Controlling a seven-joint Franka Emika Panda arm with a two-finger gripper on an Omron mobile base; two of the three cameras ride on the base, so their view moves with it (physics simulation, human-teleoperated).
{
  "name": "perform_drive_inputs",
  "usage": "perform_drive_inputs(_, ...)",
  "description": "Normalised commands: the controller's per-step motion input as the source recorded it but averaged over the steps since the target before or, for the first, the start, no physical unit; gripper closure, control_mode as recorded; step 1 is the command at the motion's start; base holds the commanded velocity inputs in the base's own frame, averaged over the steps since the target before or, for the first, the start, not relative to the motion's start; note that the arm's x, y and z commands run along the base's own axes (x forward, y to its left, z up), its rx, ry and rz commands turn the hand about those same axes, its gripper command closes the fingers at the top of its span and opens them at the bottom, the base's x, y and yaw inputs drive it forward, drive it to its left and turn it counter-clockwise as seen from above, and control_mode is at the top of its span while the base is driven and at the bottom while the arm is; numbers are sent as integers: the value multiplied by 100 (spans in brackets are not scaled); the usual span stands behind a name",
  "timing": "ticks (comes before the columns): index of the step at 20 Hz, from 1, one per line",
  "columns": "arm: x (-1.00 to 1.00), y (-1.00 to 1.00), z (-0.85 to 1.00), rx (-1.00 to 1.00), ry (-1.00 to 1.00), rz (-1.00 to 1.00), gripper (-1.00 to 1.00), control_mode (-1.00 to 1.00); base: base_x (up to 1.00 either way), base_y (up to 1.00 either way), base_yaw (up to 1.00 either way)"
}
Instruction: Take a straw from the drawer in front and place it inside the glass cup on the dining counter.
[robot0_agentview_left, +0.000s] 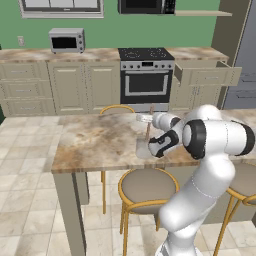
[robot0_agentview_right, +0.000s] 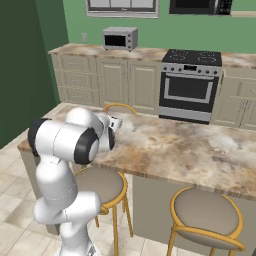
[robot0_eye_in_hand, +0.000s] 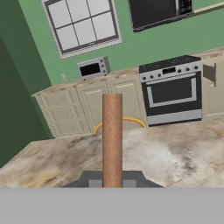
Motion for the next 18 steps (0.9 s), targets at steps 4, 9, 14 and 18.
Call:
perform_drive_inputs(4,7,1,-16,0,0,0,100,-100,0,0,0)
perform_drive_inputs(9,5,1,-11,0,0,0,100,-100,0,0,0)
perform_drive_inputs(14,1,3,-10,0,0,0,100,-100,0,0,0)
perform_drive_inputs(18,0,7,-10,-1,0,0,100,-100,0,0,0)
